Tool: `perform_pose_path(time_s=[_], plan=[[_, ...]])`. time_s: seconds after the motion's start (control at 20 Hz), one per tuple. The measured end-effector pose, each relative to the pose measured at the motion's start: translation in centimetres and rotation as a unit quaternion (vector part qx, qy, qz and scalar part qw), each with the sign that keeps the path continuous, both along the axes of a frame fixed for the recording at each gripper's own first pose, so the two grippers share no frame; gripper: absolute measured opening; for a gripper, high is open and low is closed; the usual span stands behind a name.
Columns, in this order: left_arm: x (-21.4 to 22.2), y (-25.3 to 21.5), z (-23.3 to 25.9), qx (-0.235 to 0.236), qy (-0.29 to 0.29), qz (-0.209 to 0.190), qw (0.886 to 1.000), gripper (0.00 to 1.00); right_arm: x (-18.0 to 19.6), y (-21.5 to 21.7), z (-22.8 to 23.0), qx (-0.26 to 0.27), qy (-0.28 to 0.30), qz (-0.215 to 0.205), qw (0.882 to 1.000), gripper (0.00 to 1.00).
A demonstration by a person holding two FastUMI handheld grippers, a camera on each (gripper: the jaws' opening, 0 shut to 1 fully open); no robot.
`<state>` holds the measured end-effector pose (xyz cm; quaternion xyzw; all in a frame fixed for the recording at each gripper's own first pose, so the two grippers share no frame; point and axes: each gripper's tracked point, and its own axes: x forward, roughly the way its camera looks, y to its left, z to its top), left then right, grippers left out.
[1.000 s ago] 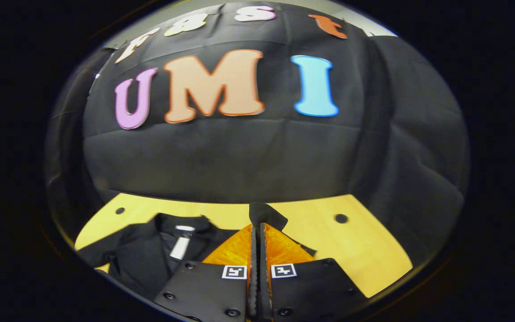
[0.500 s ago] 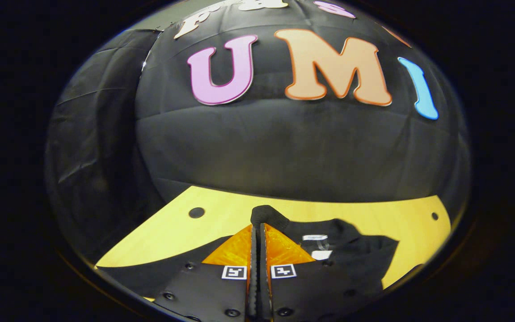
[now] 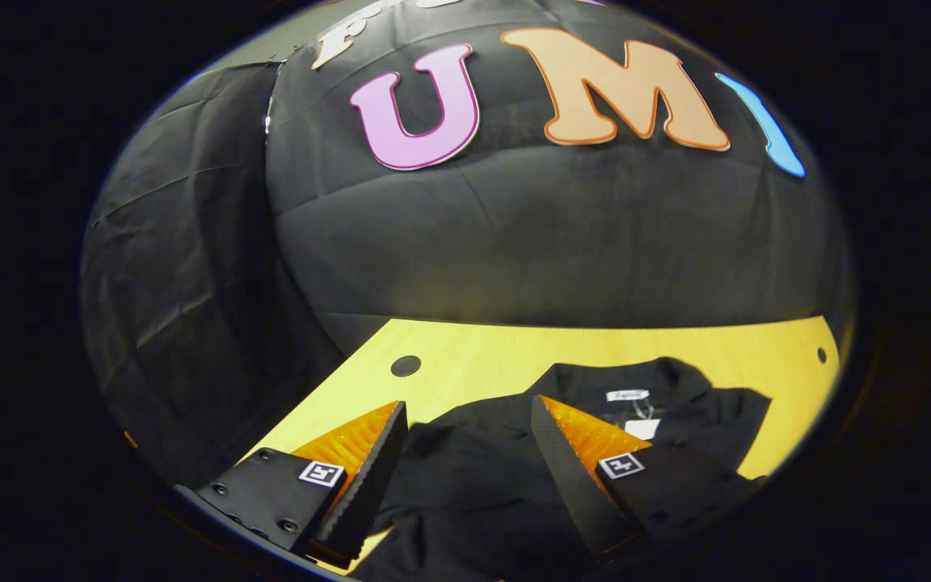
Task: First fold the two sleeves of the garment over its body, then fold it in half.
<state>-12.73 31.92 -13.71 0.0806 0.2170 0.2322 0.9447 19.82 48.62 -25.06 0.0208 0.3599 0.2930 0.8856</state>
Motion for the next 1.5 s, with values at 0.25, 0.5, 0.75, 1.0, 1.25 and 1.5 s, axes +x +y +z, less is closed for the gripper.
perform_pose_path(time_s=[0.25, 0.5, 0.75, 1.0, 1.25, 1.5], plan=[[0.2, -1.8, -8.7, -0.053, 0.095, -0.014, 0.994, 0.94, -0.9, -6.5, 6.2, 0.009, -0.05, -0.023, 0.998, 0.98], [-2.1, -1.5, -15.9, -0.055, 0.217, 0.007, 0.975, 0.95, -2.1, -14.2, 11.8, 0.009, -0.1, -0.072, 0.992, 0.98], [-3.8, -0.5, -18.3, -0.052, 0.257, 0.036, 0.964, 0.96, -3.3, -22.4, 15.5, 0.009, -0.131, -0.16, 0.978, 0.98], [-3.6, -0.4, -18.4, -0.03, 0.249, 0.028, 0.968, 0.94, -2.3, -28.6, 19.9, 0.02, -0.169, -0.231, 0.958, 0.97], [-3.0, -1.5, -19.0, -0.032, 0.246, -0.005, 0.969, 0.75, -2.6, -31.8, 22.2, 0.026, -0.193, -0.265, 0.944, 0.92], [-2.4, -2.9, -19.7, -0.04, 0.255, -0.018, 0.966, 0.21, -3.2, -35.4, 26.1, 0.033, -0.235, -0.298, 0.925, 0.92]])
